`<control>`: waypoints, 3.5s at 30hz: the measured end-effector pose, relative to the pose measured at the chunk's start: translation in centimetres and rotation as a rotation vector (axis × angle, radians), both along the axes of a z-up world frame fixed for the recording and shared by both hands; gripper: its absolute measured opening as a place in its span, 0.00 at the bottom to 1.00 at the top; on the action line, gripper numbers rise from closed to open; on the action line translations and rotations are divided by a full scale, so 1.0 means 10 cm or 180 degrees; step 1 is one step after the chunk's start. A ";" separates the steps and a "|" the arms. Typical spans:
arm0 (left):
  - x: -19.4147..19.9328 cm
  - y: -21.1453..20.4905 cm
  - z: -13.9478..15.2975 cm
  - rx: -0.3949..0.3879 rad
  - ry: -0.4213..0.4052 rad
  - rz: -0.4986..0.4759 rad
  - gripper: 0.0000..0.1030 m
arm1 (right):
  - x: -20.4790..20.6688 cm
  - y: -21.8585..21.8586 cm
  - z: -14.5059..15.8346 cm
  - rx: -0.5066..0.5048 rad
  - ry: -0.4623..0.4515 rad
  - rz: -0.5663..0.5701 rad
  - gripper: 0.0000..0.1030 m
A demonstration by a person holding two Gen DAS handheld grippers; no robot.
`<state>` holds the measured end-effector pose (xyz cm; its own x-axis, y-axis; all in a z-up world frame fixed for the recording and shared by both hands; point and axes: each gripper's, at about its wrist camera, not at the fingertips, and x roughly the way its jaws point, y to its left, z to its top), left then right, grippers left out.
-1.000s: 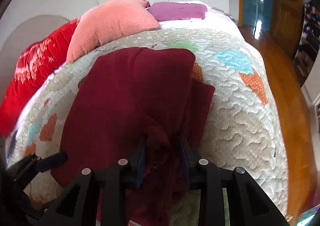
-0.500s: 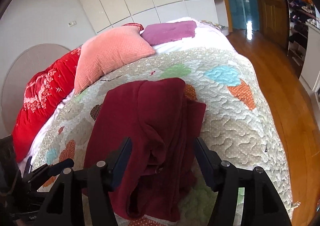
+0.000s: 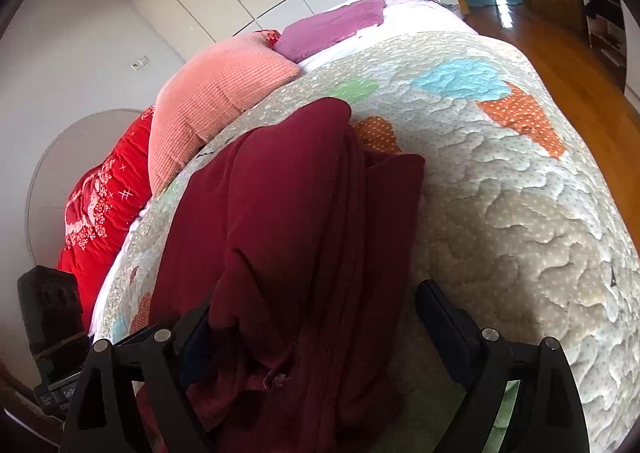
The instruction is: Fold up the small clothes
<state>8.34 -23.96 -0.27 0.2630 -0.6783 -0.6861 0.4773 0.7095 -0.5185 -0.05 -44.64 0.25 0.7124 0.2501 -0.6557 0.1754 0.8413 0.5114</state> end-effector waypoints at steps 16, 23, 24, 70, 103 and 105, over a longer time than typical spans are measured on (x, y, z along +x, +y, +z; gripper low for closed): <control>-0.91 0.88 0.60 0.0140 -0.0343 0.0003 0.54 | -0.60 0.85 0.42 0.0079 -0.0242 0.0648 0.41; -1.31 1.14 0.32 0.0501 -0.0363 0.0170 0.55 | -0.99 1.11 0.32 -0.0372 -0.0015 0.0586 0.54; -1.33 1.15 0.34 0.0516 -0.0387 0.0203 0.55 | -1.07 1.10 0.41 -0.0405 -0.0112 0.0517 0.54; -1.96 1.18 0.83 0.1007 -0.1447 0.0823 0.59 | -1.91 1.72 0.76 -0.1338 -0.0399 0.0199 0.48; -2.10 1.26 0.95 0.1045 -0.1623 0.0964 0.60 | -1.94 1.76 0.80 -0.1351 -0.0409 0.0154 0.59; -2.10 1.25 0.94 0.1050 -0.1622 0.0965 0.60 | -1.93 1.76 0.79 -0.1350 -0.0400 0.0164 0.59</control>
